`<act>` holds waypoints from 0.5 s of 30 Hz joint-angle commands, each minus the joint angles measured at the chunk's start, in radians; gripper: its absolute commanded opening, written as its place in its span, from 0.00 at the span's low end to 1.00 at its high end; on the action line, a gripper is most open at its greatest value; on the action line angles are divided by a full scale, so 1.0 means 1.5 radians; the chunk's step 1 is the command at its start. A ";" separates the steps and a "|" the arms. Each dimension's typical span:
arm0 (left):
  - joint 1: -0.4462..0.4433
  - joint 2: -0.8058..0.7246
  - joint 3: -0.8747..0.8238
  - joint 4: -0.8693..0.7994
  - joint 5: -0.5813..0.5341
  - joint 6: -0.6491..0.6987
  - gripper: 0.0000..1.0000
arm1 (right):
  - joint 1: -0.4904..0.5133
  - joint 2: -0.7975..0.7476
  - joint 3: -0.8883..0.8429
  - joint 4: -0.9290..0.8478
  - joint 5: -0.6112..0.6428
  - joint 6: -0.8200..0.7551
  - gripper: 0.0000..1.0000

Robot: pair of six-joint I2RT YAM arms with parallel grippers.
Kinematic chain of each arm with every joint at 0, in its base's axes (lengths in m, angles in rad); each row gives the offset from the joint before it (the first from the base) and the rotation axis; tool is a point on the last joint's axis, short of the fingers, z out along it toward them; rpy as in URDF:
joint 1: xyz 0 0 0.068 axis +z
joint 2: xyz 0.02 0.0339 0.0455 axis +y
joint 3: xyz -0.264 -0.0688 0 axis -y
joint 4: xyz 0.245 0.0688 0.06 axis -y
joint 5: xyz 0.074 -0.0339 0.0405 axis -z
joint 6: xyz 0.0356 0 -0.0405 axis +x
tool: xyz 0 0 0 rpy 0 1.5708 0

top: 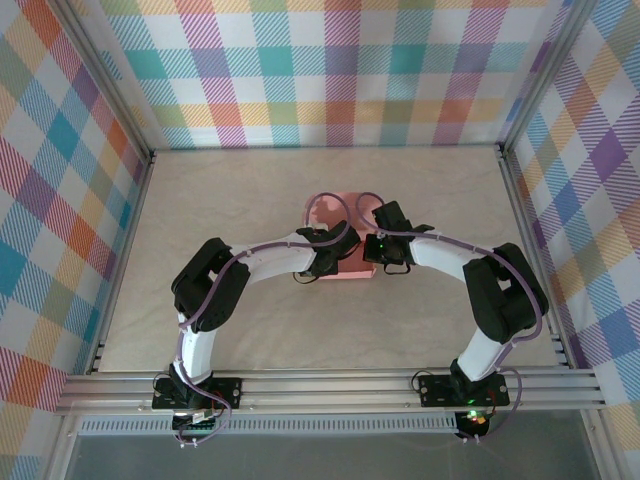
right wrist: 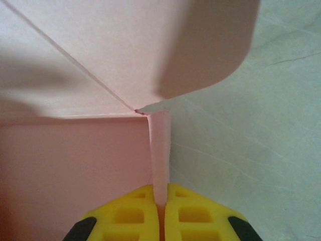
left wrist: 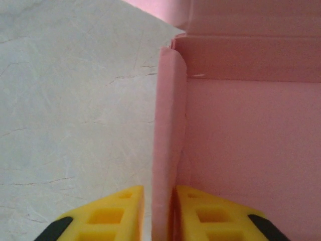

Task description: Fold the paper box

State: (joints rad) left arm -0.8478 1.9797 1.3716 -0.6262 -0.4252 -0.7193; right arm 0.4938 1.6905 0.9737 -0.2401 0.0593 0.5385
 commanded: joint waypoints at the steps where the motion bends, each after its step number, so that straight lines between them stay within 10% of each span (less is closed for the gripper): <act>1: -0.005 -0.027 -0.006 -0.015 -0.023 0.002 0.29 | 0.010 -0.005 0.001 -0.009 0.046 -0.013 0.06; 15: -0.012 -0.085 0.000 0.024 0.001 0.036 0.70 | 0.034 0.011 0.022 -0.052 0.147 -0.049 0.06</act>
State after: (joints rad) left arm -0.8497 1.8839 1.3693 -0.6060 -0.4282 -0.6865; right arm 0.5308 1.6924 0.9752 -0.2882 0.2306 0.4847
